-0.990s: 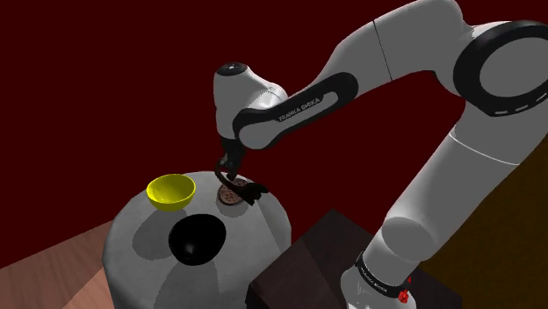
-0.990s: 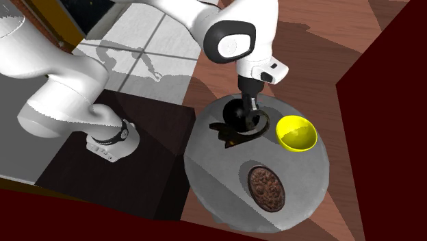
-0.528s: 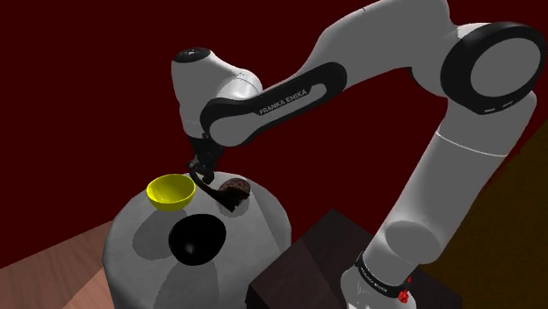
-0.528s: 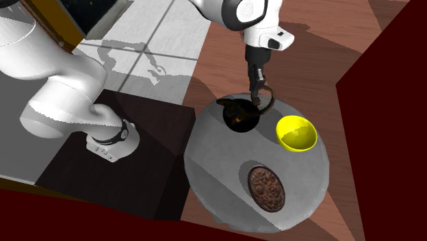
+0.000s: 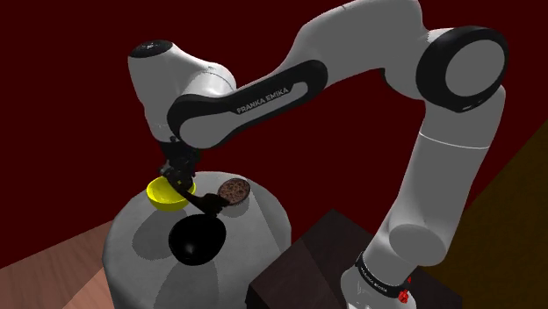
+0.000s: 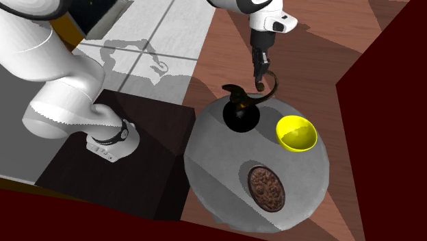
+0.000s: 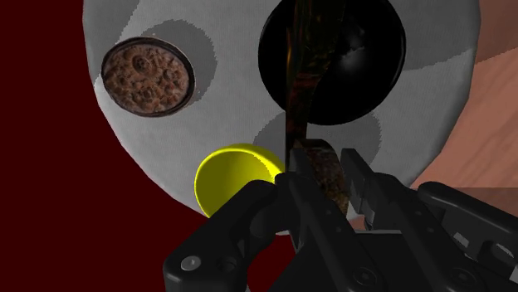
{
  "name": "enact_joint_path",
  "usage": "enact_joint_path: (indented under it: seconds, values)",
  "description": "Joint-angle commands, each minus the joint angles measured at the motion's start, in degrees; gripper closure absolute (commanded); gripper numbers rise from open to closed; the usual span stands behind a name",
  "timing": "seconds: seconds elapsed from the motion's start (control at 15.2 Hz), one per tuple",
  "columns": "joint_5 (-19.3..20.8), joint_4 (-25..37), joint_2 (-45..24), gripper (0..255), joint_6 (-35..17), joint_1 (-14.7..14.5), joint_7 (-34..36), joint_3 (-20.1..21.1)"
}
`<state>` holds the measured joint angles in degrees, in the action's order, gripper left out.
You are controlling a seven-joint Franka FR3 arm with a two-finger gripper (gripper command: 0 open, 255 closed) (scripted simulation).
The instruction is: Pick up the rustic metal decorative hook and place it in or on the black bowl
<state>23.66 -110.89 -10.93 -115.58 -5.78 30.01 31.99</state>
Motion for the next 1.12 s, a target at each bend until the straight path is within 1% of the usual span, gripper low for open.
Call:
enact_joint_path:
  seconds: [0.0,1.06]
  values:
    - [0.69,-0.36,-0.85,255,-0.91,-0.2,0.76,-0.12]
    - [7.19,-4.32,-7.9,255,-9.67,-1.59,6.91,-2.19]
